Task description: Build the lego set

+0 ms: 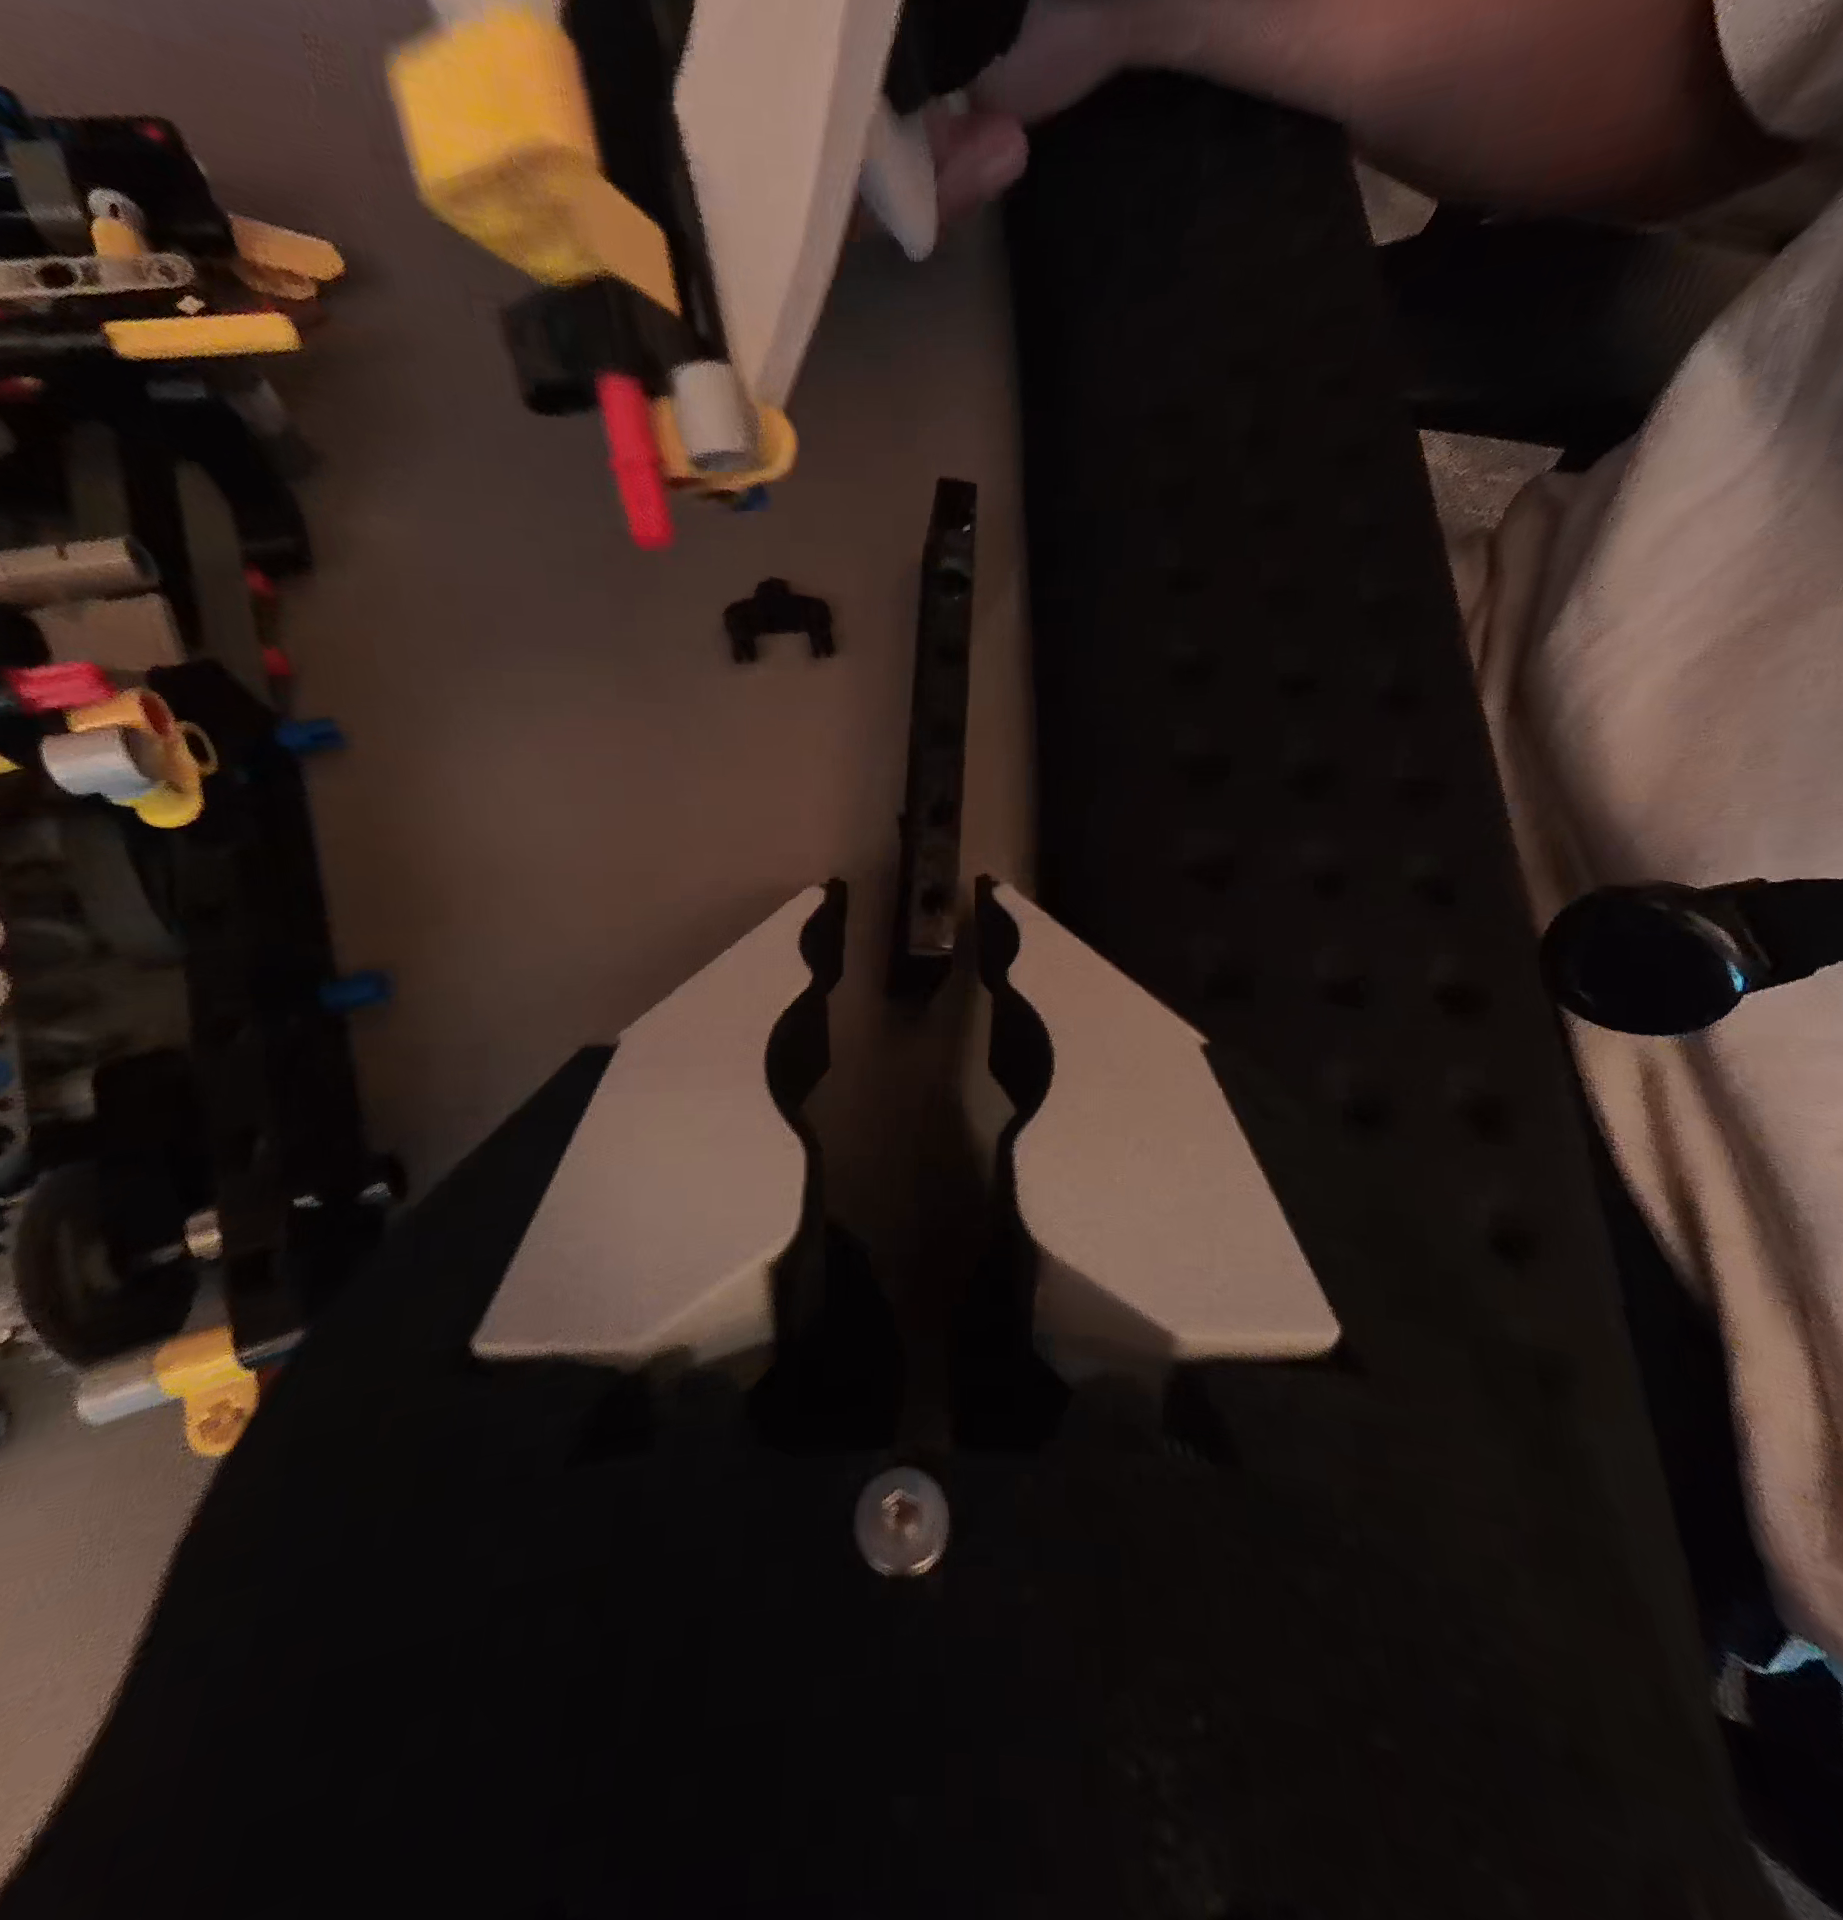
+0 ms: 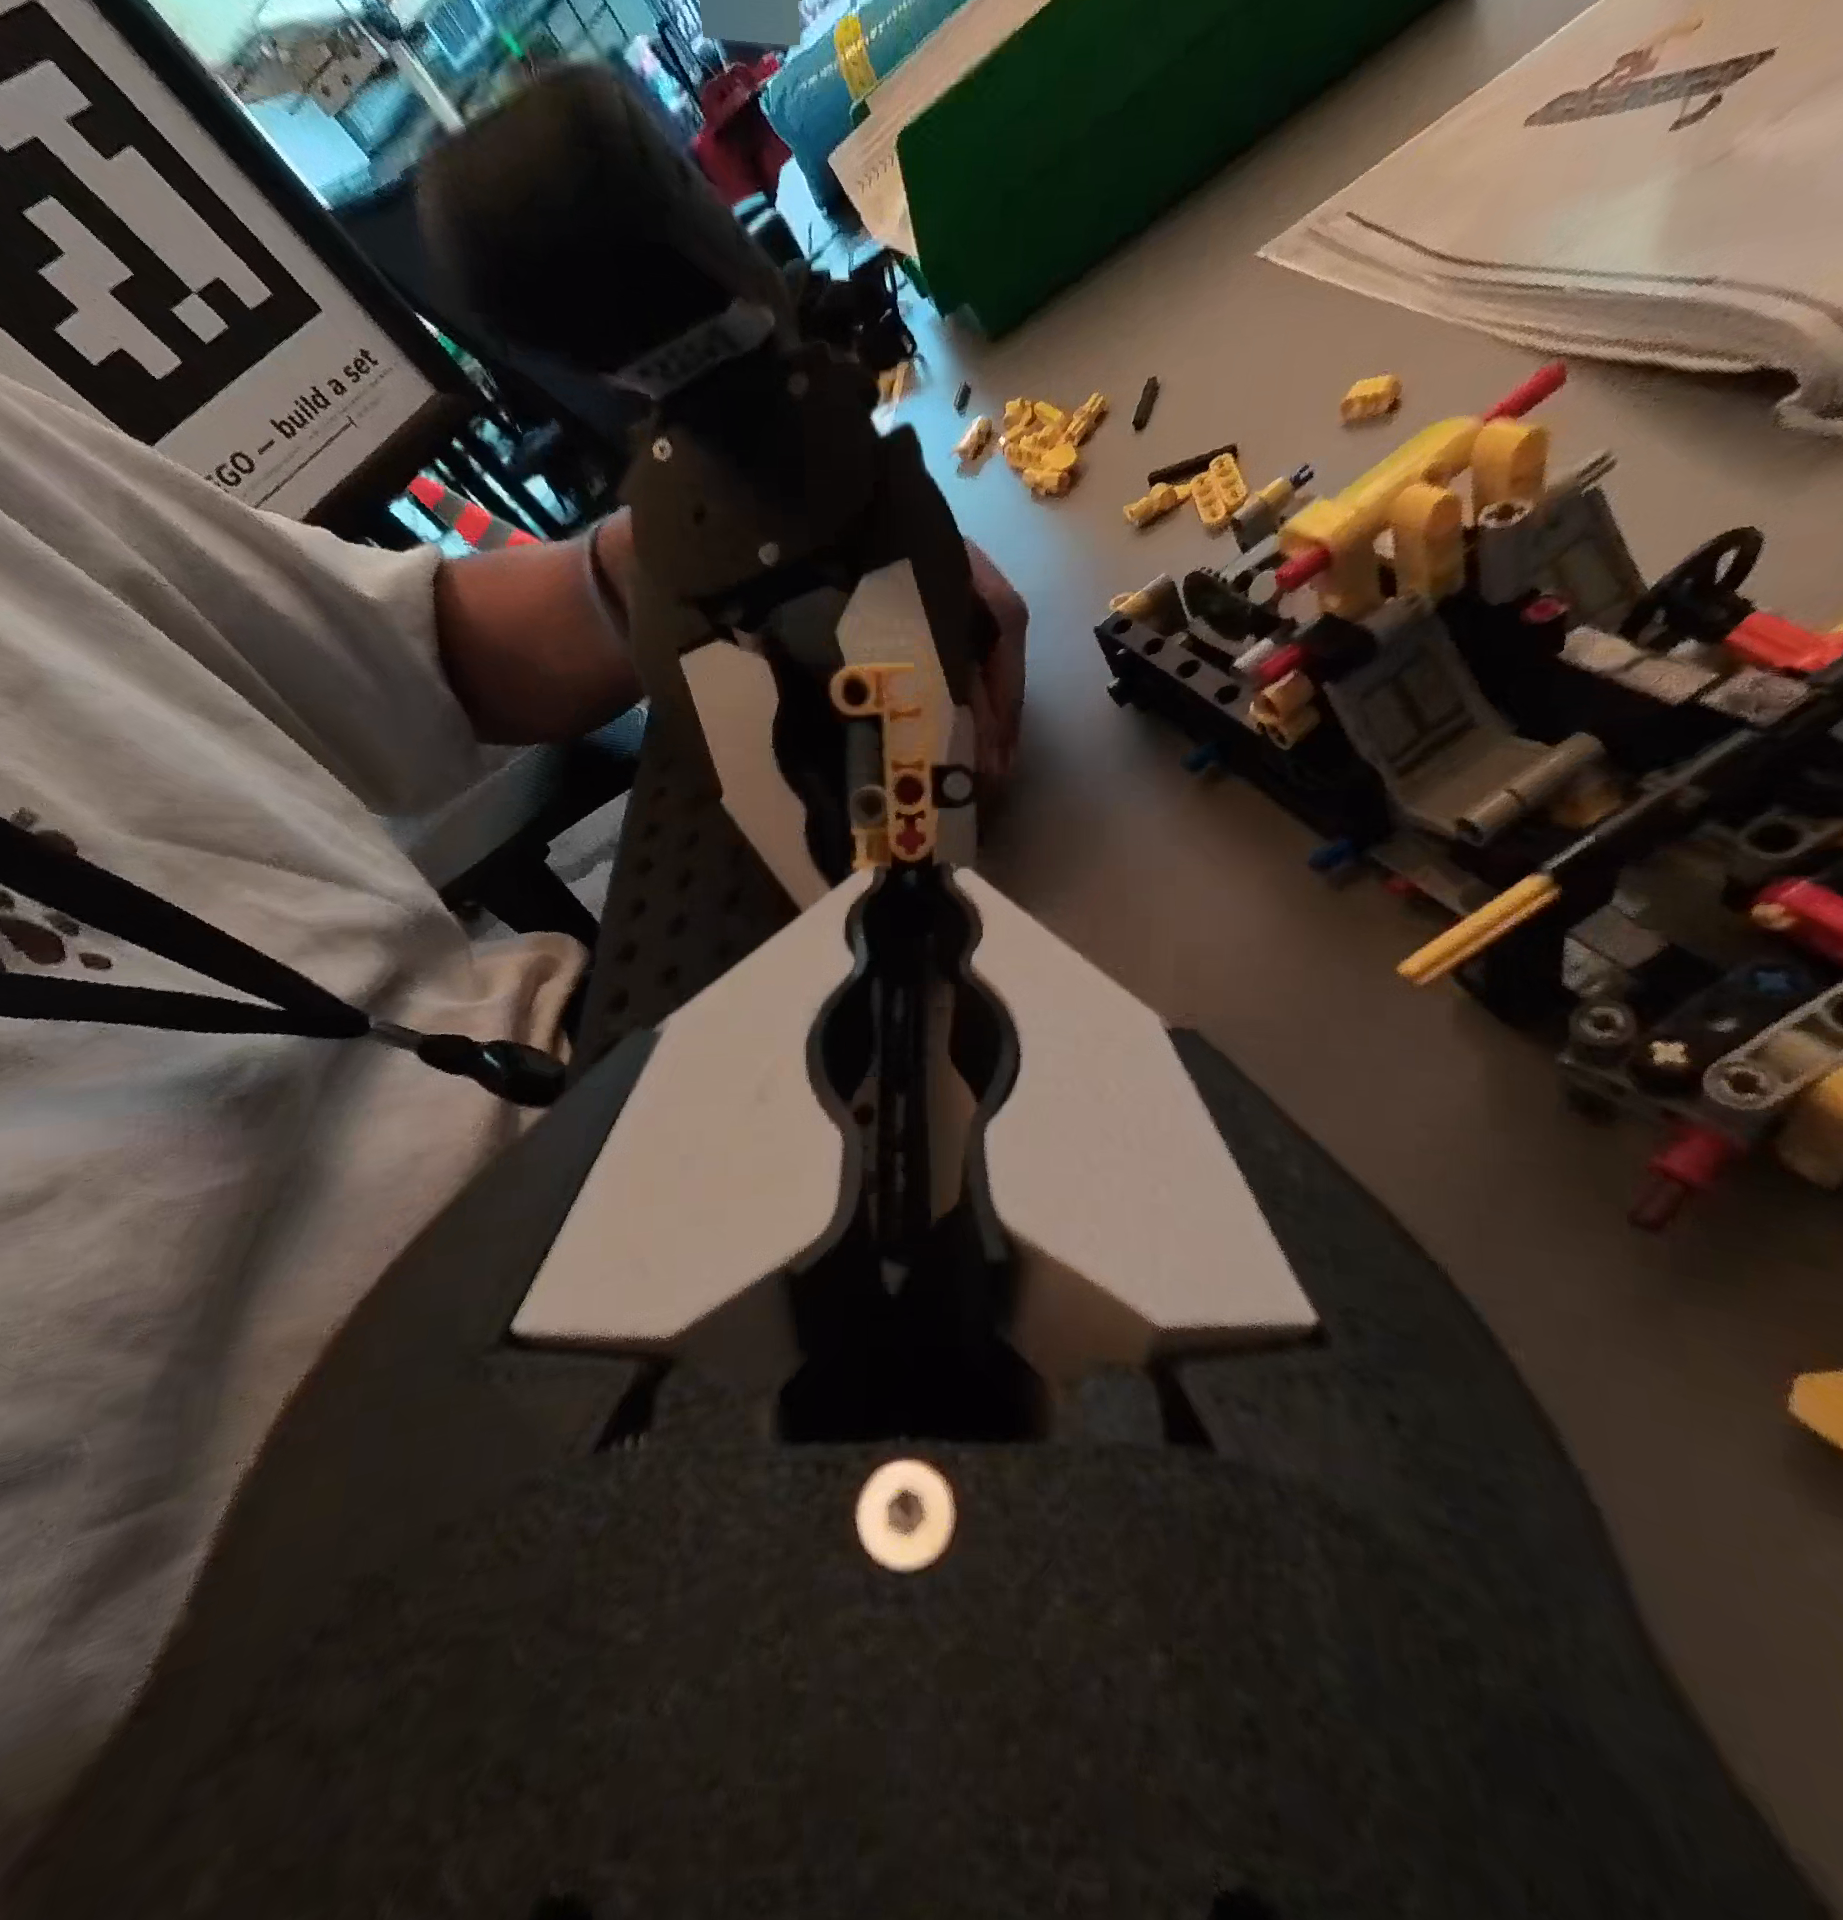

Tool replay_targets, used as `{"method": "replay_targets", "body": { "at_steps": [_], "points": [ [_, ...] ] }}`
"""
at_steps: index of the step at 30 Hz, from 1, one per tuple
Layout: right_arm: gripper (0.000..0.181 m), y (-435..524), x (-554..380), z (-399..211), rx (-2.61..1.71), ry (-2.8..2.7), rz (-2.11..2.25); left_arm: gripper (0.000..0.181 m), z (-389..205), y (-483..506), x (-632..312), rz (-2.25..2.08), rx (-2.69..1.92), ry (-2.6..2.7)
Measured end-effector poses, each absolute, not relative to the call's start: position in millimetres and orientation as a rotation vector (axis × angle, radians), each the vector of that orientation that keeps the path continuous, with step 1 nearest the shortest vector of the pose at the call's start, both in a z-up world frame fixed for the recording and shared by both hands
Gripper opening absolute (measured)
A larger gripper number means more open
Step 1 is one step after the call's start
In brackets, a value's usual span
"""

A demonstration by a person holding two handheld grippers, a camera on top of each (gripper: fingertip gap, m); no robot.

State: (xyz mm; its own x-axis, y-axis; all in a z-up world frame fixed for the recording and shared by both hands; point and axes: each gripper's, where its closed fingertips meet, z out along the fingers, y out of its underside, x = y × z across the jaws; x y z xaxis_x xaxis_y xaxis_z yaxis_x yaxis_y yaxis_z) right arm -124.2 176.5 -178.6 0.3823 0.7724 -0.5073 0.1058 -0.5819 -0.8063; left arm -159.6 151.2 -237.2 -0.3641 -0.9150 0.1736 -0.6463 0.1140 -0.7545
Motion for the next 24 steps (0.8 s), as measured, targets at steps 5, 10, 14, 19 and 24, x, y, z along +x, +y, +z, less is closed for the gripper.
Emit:
{"method": "replay_targets", "body": {
  "at_steps": [5,10,14,19,24],
  "points": [
    [0.007,154.2,-124.9,-201.4,-2.039,-0.964,1.101,0.008,-237.8,159.3,-164.7,-1.090,-1.539,2.045],
    [0.007,165.4,-126.4,-203.1,-2.040,-0.947,1.013,0.008,-179.5,147.5,-161.4,-1.515,-1.451,1.801],
    [0.007,160.3,-138.8,-175.1,-1.921,-0.887,1.190,0.008,-129.2,159.4,-158.6,-1.766,-1.401,1.485],
    [0.006,177.6,-126.7,-136.9,-1.787,-0.678,1.213,0.008,-118.0,162.9,-167.0,-1.857,-1.417,1.407],
    [0.006,169.9,-114.6,-83.5,-1.564,-0.678,1.124,0.008,-143.0,164.4,-172.8,-1.585,-1.536,1.538]
  ]
}}
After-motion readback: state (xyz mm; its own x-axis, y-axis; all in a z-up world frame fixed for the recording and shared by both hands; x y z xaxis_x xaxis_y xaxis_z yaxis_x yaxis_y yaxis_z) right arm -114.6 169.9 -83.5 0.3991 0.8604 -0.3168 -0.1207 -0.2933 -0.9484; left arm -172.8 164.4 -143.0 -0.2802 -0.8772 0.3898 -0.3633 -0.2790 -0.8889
